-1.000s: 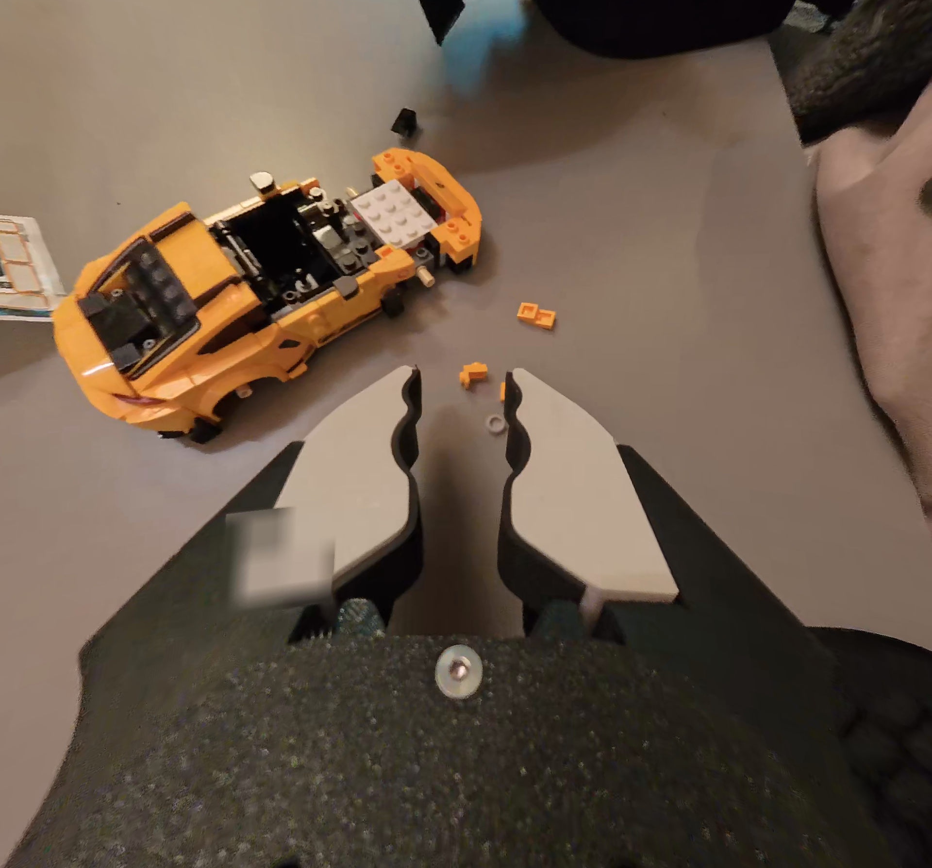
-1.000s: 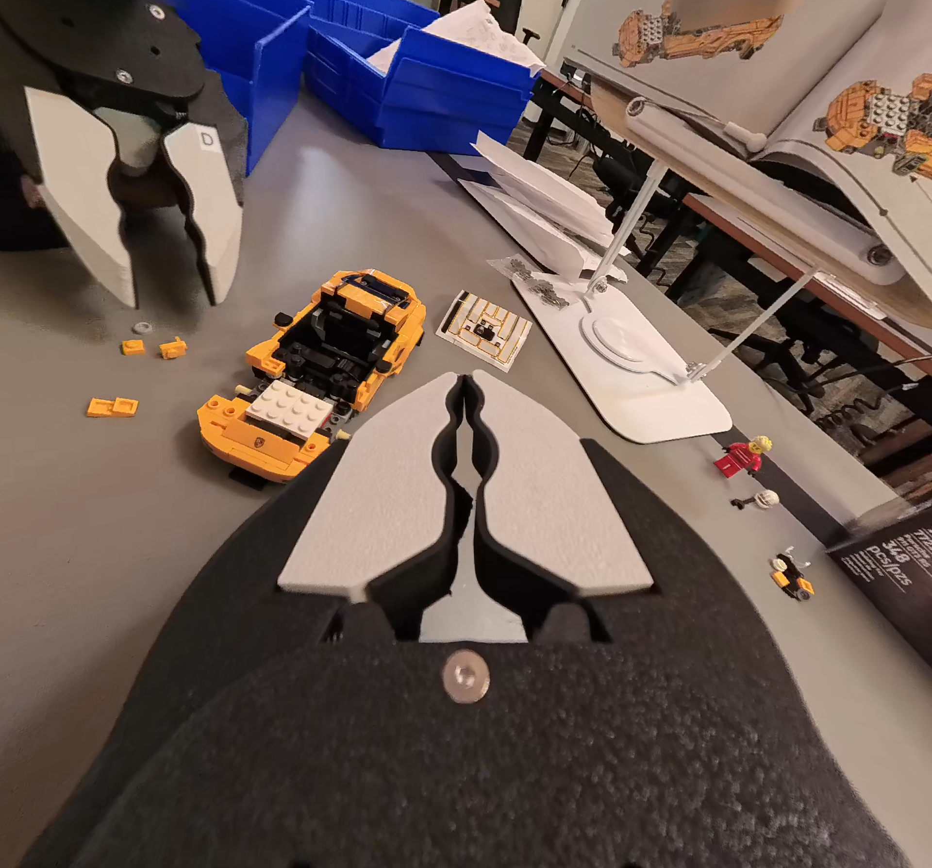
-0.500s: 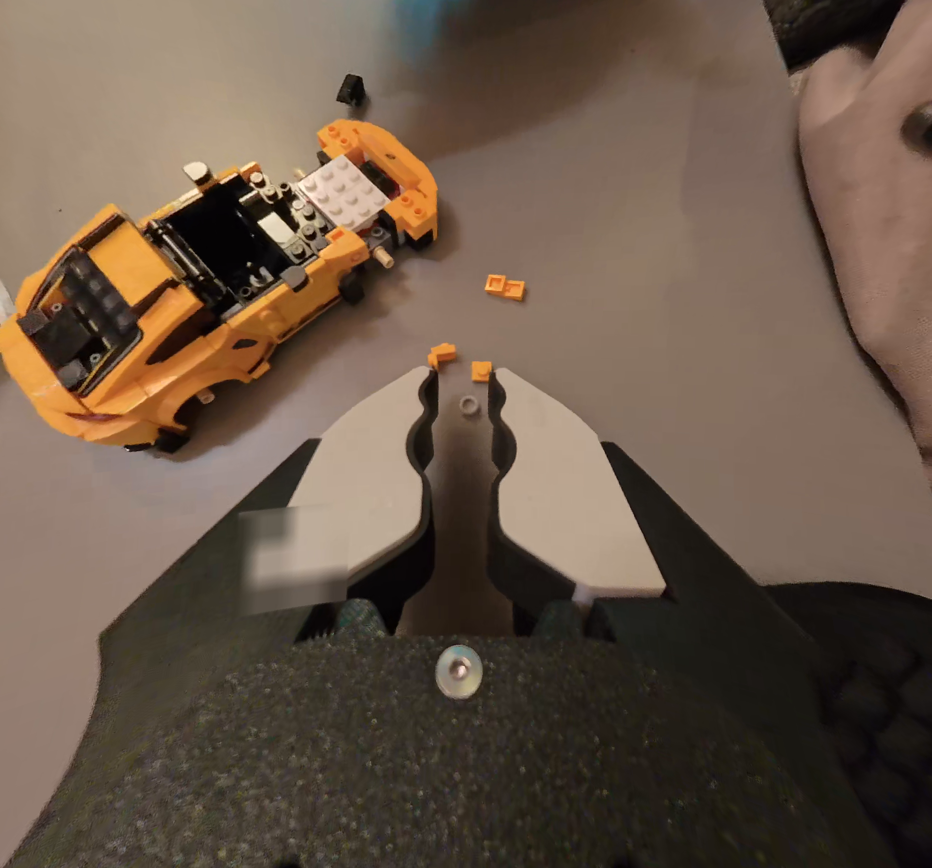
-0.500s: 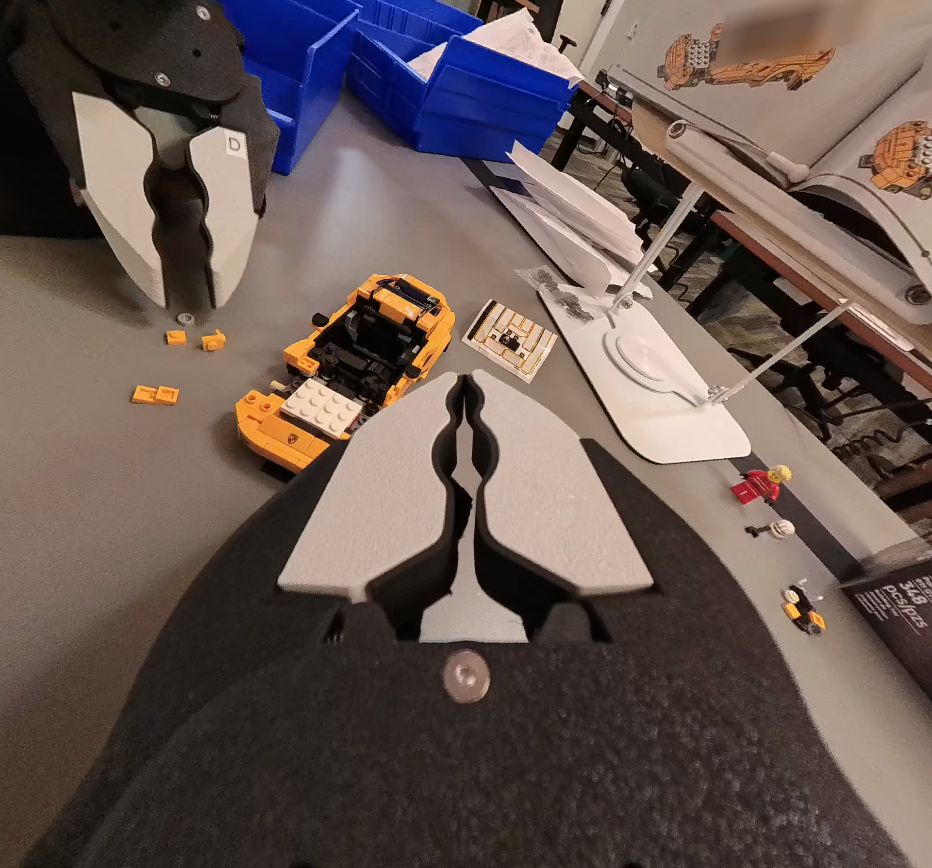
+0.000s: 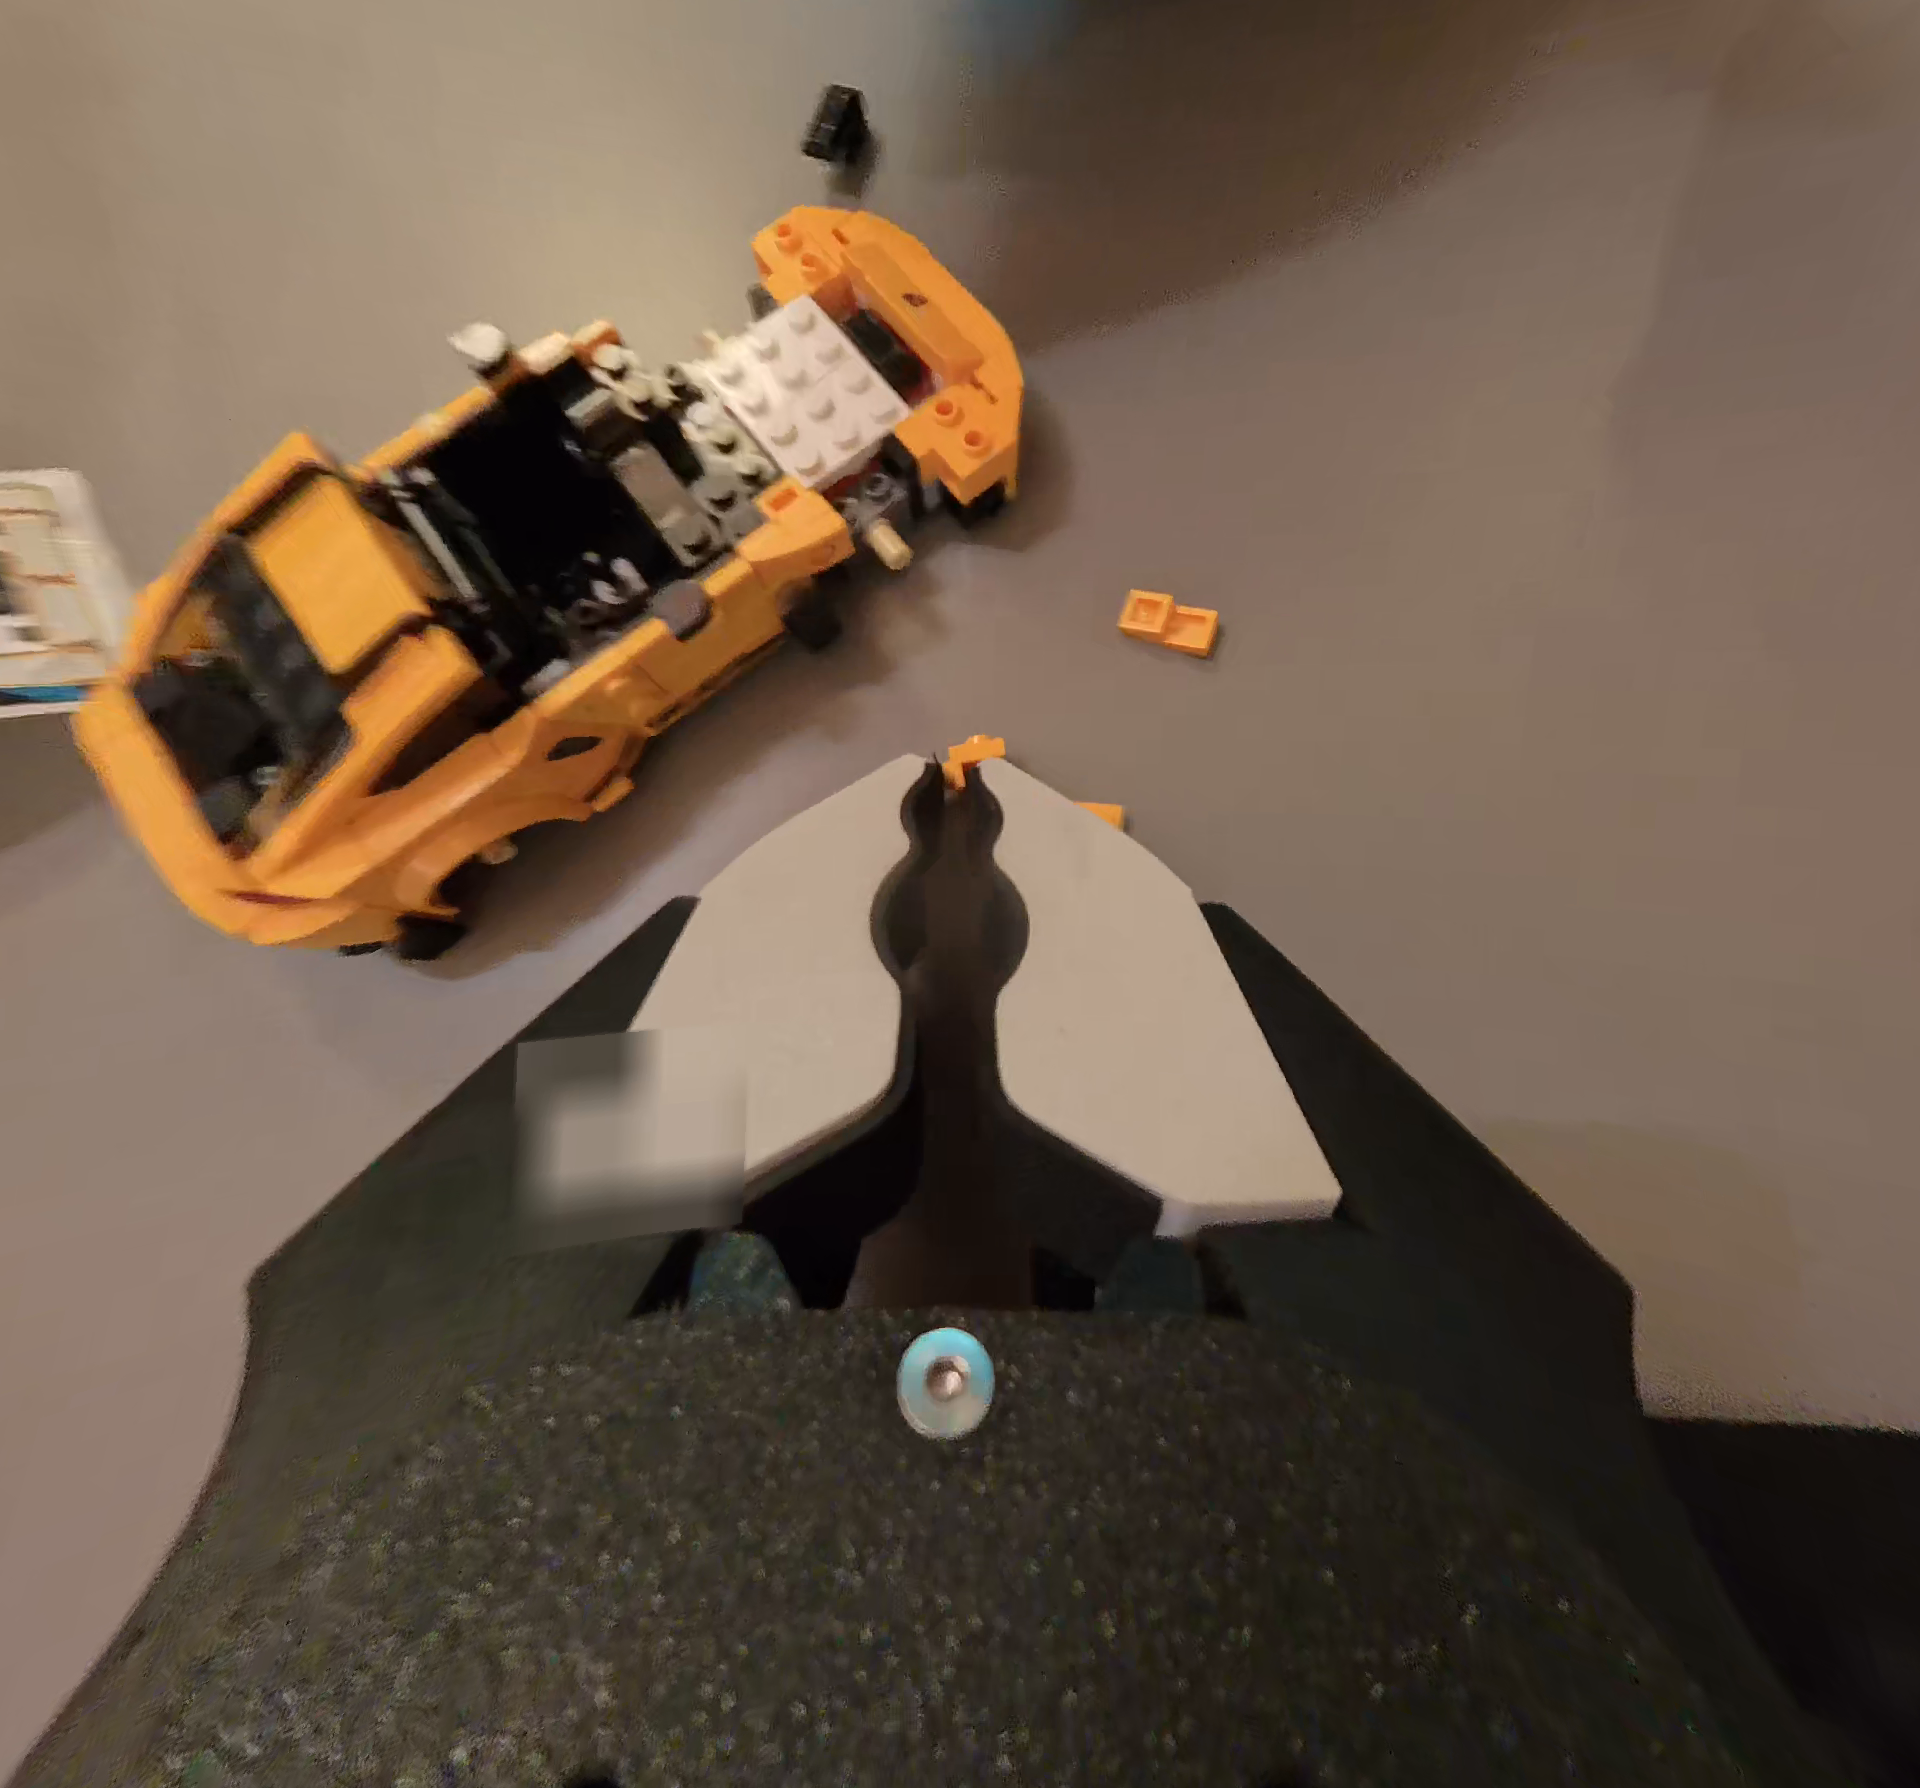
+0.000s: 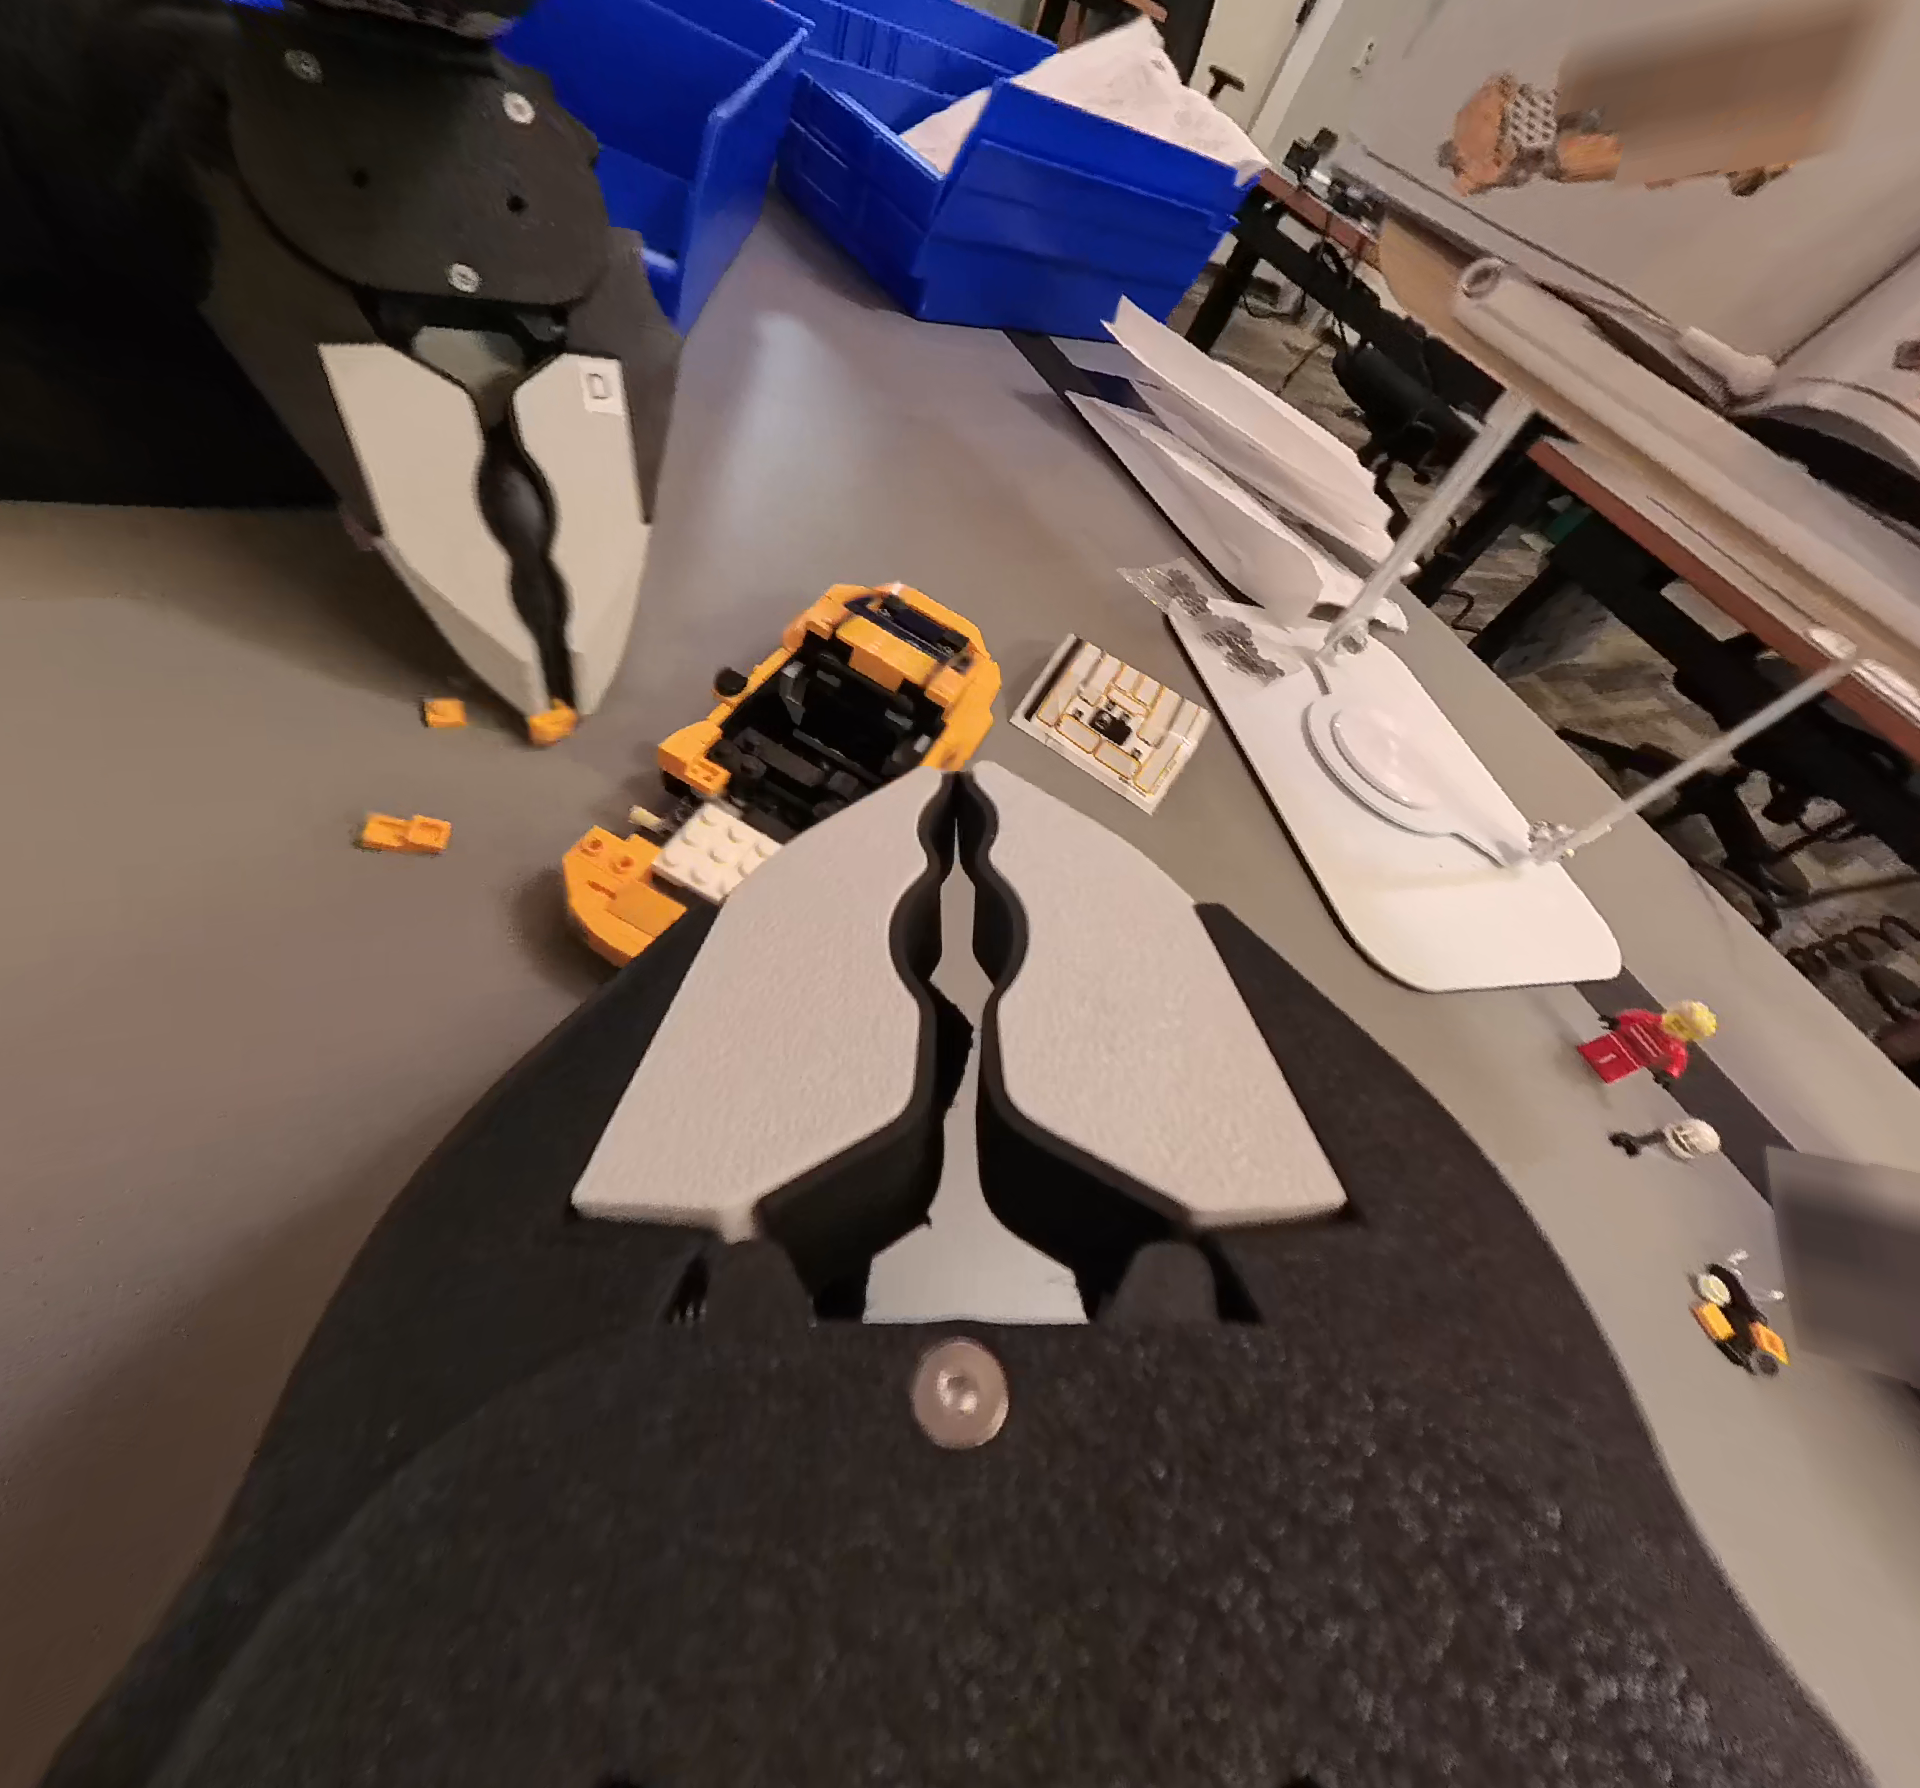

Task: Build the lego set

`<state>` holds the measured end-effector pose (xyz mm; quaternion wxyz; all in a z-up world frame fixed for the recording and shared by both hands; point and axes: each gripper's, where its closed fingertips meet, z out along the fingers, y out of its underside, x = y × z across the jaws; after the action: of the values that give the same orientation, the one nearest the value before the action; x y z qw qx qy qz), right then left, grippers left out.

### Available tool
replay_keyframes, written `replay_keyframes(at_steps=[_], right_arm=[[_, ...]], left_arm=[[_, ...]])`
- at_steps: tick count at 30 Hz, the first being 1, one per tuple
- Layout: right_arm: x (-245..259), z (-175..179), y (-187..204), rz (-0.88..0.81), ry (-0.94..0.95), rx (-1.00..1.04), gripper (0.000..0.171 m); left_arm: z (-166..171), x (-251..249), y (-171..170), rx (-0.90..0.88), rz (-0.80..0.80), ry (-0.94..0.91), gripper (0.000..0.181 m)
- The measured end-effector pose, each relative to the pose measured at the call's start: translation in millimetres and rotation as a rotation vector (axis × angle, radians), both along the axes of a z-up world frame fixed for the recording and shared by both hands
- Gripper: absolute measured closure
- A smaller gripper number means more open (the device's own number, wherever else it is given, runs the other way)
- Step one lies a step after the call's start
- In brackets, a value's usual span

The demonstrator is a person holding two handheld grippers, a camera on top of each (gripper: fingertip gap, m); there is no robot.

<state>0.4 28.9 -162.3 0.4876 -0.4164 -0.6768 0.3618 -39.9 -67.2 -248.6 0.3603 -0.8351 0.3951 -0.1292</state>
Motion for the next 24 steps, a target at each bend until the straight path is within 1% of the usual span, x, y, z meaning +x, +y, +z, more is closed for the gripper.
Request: replay_keyframes(at_steps=[2,4,5,6,8,10,13,17,20,22,24], right_arm=[[-0.9,6.2,-15.7,0.039,0.01,0.006,0.171],[-2.6,11.8,-38.2,0.09,0.019,0.02,0.171],[-3.4,12.3,-50.8,0.119,0.019,0.043,0.171],[-4.3,11.8,-63.0,0.147,0.025,0.078,0.166],[-3.5,6.9,-86.9,0.224,0.03,0.15,0.161],[-2.5,2.7,-101.3,0.279,0.036,0.197,0.158],[-2.9,-1.5,-105.2,0.306,0.032,0.196,0.156],[-0.3,0.0,-111.9,0.349,0.049,0.193,0.156],[1.1,-5.2,-117.8,0.381,0.04,0.218,0.157],[1.5,-7.0,-120.6,0.393,0.039,0.231,0.163],[2.0,-8.6,-121.4,0.399,0.034,0.24,0.163]], left_arm=[[16.8,2.3,4.8,0.067,0.017,-0.048,0.178],[37.7,11.3,5.5,0.086,0.029,-0.167,0.178],[47.9,19.3,3.2,0.057,0.026,-0.262,0.178],[58.7,26.8,1.7,0.015,0.03,-0.376,0.178],[74.7,34.0,-0.4,-0.08,0.039,-0.576,0.178],[79.4,34.1,-3.3,-0.165,0.036,-0.698,0.178],[83.0,38.4,-9.9,-0.3,0.002,-0.845,0.178],[82.5,47.4,-16.6,-0.388,-0.043,-0.893,0.178],[79.5,52.3,-19.1,-0.419,-0.059,-0.887,0.178],[77.7,54.4,-20.4,-0.434,-0.068,-0.884,0.178],[76.3,55.0,-20.9,-0.441,-0.072,-0.88,0.178]])
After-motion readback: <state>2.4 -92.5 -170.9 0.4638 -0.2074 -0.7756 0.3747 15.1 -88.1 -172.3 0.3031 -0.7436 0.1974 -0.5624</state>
